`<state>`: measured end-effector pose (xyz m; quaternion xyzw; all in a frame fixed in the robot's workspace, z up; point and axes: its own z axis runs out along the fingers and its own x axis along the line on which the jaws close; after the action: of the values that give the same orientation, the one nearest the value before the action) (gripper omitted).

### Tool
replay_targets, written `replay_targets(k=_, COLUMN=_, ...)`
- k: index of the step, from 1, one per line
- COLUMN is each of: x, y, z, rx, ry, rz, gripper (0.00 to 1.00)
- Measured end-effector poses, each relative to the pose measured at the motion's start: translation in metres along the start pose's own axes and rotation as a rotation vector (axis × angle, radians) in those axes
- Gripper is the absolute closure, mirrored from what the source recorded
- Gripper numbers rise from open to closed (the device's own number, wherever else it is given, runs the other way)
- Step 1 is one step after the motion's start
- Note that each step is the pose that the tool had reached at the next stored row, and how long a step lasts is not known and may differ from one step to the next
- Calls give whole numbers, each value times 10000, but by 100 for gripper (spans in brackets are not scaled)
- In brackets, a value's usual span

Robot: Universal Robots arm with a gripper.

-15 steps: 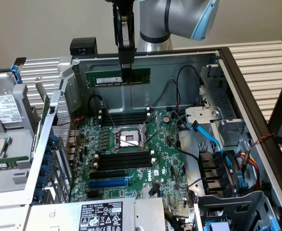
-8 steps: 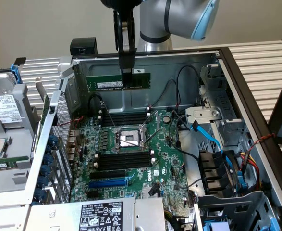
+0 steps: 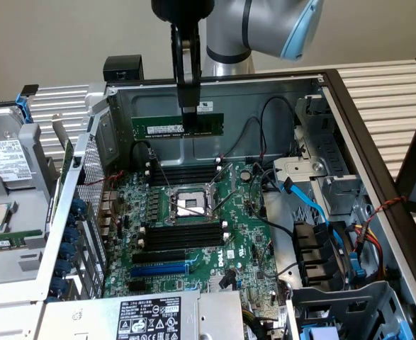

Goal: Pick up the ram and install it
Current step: 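Insert the ram into the slot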

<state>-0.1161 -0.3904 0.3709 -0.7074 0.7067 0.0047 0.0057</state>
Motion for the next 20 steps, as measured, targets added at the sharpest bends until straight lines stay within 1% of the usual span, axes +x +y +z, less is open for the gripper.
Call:
replay_targets(k=1, x=1, y=0, z=27, rx=8, ry=94, rz=187, gripper=86)
replay_targets(k=2, x=-12, y=-2, z=84, rx=10, ry=103, rz=235, gripper=86)
replay_targets(k=3, x=-13, y=-3, z=144, rx=8, ry=105, rz=207, gripper=86)
replay_targets(k=4, x=-12, y=-2, z=178, rx=8, ry=105, rz=167, gripper=86)
replay_targets(k=12, x=-6, y=-2, z=323, rx=4, ry=103, rz=-313, gripper=86)
replay_targets(k=20, x=-6, y=-2, z=468, rx=3, ry=104, rz=-379, gripper=86)
